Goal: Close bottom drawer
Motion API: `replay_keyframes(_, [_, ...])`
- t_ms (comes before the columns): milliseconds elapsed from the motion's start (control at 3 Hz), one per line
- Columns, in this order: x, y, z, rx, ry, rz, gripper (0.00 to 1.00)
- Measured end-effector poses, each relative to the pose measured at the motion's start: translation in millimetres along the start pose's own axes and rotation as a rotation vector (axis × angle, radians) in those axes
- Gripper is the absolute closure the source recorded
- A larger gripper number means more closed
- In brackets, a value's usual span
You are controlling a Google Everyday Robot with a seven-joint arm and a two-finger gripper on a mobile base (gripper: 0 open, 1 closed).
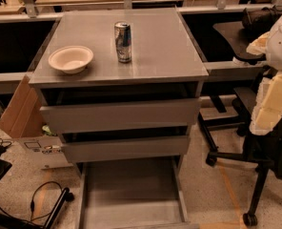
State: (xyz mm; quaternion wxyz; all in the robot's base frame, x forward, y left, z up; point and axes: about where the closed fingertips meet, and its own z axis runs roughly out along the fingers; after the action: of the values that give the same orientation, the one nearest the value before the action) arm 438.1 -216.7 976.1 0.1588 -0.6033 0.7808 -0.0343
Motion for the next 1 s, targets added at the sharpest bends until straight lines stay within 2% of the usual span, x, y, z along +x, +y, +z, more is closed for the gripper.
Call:
replay_keyframes(333, [0,0,0,0.0,0.0,0.0,0.0])
replay_keyframes(667, [6,6,16,0.009,-0.012,0.0,0.0])
replay_keyframes(1000, [32,47,72,0.032,-0.059,-0.02,0.0])
